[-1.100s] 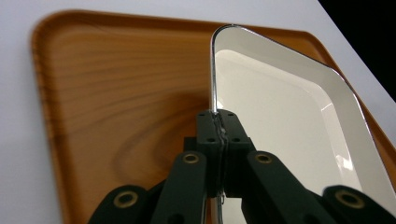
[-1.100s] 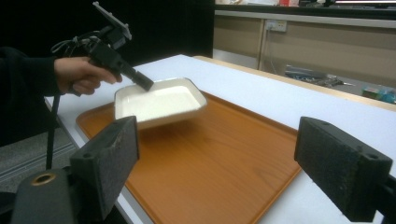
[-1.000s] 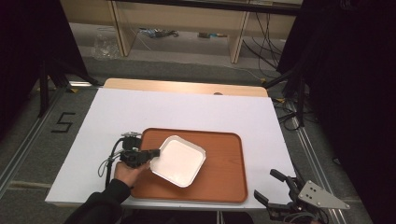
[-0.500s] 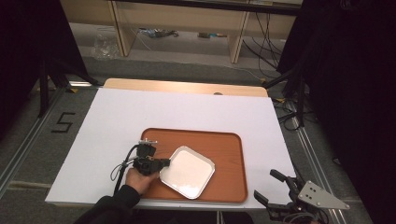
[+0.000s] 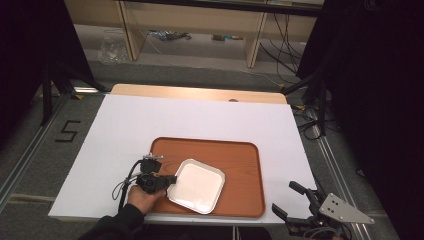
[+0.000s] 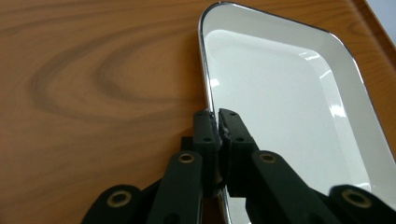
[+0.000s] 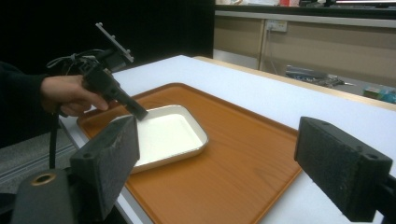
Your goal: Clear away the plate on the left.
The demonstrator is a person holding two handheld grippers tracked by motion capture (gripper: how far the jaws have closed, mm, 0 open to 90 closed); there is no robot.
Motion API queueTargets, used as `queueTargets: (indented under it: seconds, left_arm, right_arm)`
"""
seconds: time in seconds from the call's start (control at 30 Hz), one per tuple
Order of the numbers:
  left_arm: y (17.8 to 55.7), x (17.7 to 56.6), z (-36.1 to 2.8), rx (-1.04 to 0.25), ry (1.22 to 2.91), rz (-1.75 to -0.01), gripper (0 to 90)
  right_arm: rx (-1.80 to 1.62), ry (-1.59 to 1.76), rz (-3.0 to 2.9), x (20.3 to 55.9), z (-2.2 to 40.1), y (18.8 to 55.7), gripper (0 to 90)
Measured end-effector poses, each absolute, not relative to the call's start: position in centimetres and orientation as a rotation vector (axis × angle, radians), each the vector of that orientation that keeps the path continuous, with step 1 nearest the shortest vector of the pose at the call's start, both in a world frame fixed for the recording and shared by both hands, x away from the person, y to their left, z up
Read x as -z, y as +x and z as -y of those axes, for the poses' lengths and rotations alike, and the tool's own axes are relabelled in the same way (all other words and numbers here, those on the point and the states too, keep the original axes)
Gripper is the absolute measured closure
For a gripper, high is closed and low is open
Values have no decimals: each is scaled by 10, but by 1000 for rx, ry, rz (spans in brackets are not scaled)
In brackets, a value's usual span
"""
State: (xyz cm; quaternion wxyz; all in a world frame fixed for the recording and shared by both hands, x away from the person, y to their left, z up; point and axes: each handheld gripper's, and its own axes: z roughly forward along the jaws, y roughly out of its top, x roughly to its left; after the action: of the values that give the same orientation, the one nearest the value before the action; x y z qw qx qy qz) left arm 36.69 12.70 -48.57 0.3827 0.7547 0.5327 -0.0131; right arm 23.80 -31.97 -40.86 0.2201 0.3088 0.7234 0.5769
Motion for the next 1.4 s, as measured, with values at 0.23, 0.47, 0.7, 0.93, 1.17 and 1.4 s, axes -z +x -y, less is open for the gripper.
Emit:
queueTargets:
  seconds: [0.23, 0.47, 0.7, 0.93, 1.17, 1.4]
  left_arm:
    - [357, 484, -134, 44, 1946, -1368, 836]
    - [344, 483, -139, 82, 1939, -1387, 808]
    - [336, 482, -135, 108, 1949, -1373, 783]
    - [335, 481, -129, 118, 1953, -1354, 783]
    - [334, 482, -123, 125, 1933, -1349, 780]
    - [333, 482, -120, 129, 1939, -1337, 779]
  right_arm:
    - [-1583, 842, -1998, 409, 320, 239, 150]
    - [-1600, 871, -2009, 409, 319, 237, 150]
    - [-1586, 835, -1992, 408, 320, 239, 150]
    - [-1604, 878, -2020, 408, 318, 237, 150]
    - [-1603, 882, -2016, 409, 318, 237, 150]
    - [-1605, 884, -2019, 409, 318, 237, 150]
